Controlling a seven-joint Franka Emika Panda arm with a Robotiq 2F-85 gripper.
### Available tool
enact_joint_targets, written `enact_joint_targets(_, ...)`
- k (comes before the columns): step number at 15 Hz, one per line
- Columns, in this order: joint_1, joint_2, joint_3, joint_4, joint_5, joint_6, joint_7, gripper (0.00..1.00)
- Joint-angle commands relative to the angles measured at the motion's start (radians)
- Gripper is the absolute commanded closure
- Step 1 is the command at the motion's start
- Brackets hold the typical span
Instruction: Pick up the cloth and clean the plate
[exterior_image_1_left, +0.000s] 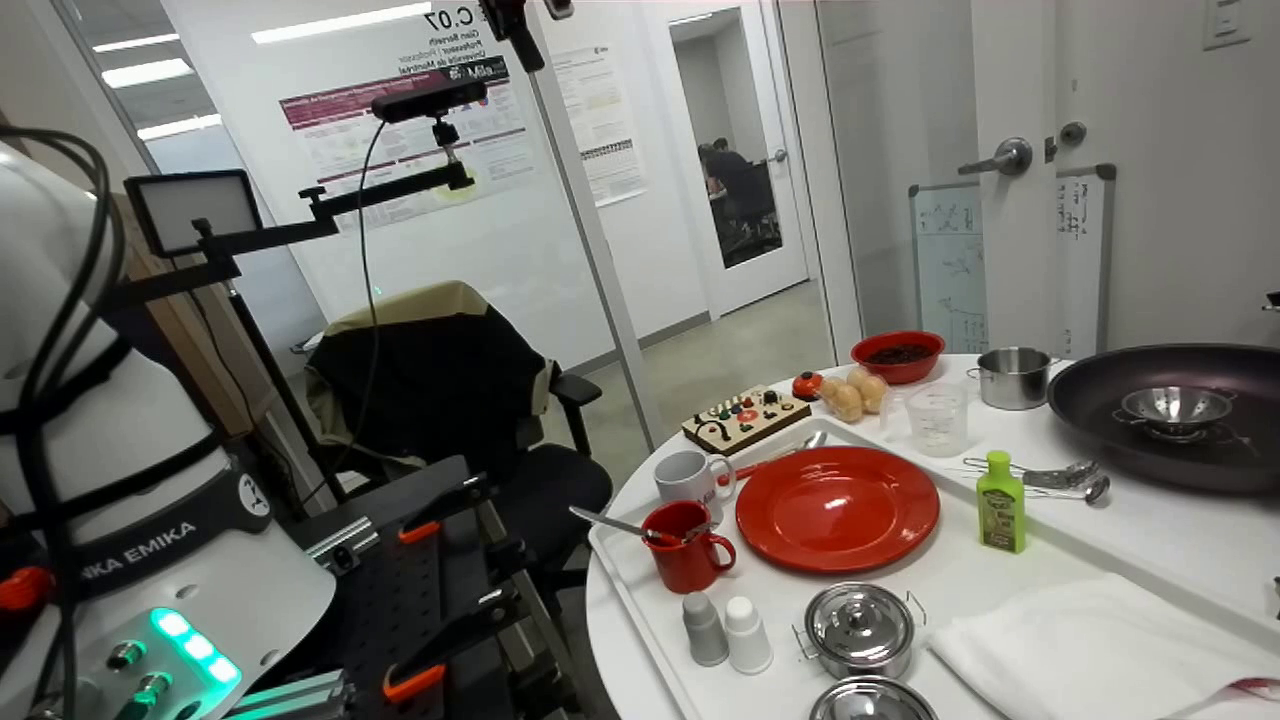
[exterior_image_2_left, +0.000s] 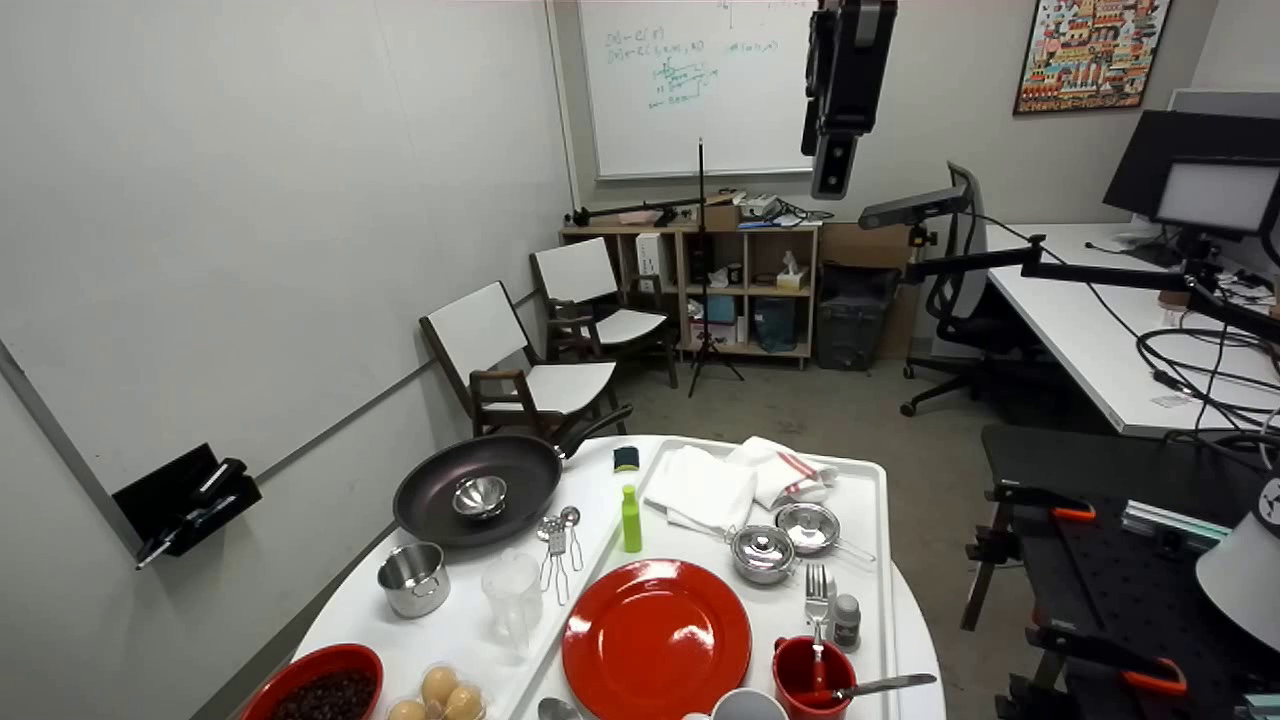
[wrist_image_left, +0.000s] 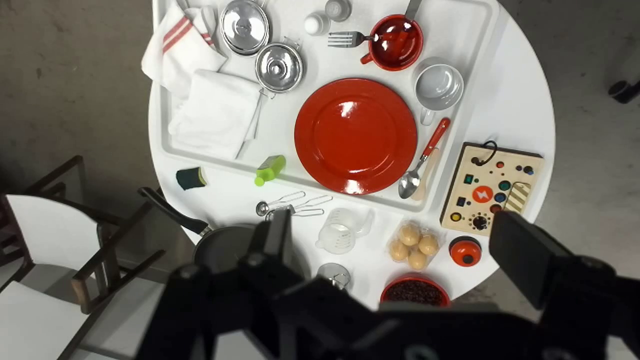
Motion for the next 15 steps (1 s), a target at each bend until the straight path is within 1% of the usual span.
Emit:
enact_joint_targets(1, 0.025, 0.003, -0.020, 0.002, -0.011, -0.003, 0.009, 0.00)
enact_joint_targets(13, 0.025, 0.003, -0.020, 0.002, -0.011, -0.003, 0.009, 0.00)
enact_joint_targets(15, 0.019, 0.013, -0.020, -0.005, -0.024, 0.018, 0.015, 0.00)
